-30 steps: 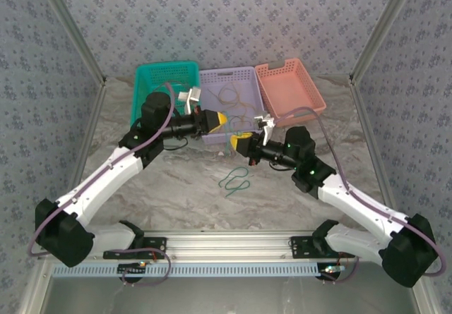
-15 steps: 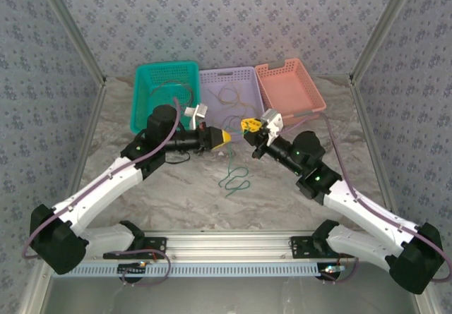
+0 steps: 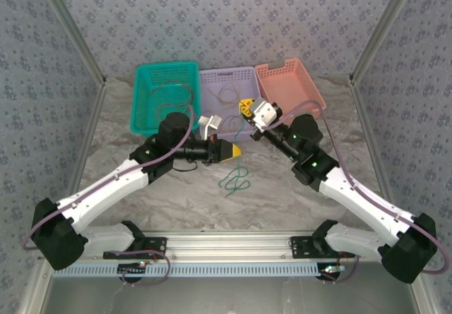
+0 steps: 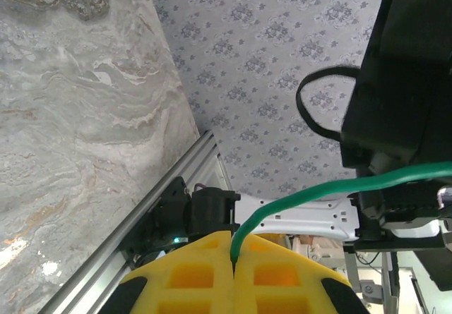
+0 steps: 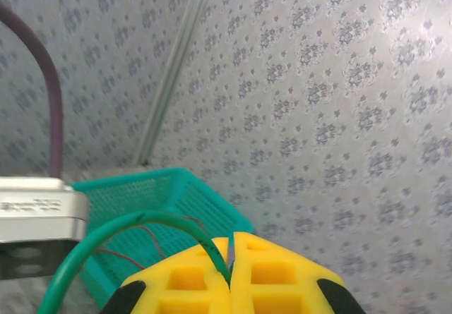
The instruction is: Untangle the cables
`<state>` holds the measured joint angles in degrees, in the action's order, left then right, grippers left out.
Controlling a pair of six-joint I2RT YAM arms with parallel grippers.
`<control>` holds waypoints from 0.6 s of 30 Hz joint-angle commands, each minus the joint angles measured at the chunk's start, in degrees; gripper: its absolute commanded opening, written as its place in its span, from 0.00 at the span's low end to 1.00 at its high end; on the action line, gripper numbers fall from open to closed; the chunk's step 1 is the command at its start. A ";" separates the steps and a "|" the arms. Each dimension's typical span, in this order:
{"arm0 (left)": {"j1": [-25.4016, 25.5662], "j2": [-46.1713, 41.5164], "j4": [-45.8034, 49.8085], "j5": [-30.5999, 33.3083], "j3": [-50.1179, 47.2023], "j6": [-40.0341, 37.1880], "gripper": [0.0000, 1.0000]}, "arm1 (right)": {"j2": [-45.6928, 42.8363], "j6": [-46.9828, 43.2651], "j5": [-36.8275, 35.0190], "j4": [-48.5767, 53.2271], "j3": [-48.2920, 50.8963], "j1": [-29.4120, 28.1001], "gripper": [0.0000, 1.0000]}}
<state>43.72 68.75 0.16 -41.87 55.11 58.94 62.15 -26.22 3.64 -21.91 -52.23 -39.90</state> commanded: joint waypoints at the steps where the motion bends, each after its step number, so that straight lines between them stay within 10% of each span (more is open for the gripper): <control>1: 0.87 1.12 7.04 -3.41 0.39 -3.76 0.00 | 2.05 -11.82 -4.76 -2.02 -6.32 1.93 0.00; 18: -6.23 -0.51 29.04 -2.81 -3.61 -17.05 0.00 | 3.45 -46.74 -2.50 9.89 -9.93 8.99 0.00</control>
<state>37.85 68.03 14.20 -41.85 54.04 46.15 66.17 -62.54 6.55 -7.57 -57.80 -32.82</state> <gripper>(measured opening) 0.043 0.059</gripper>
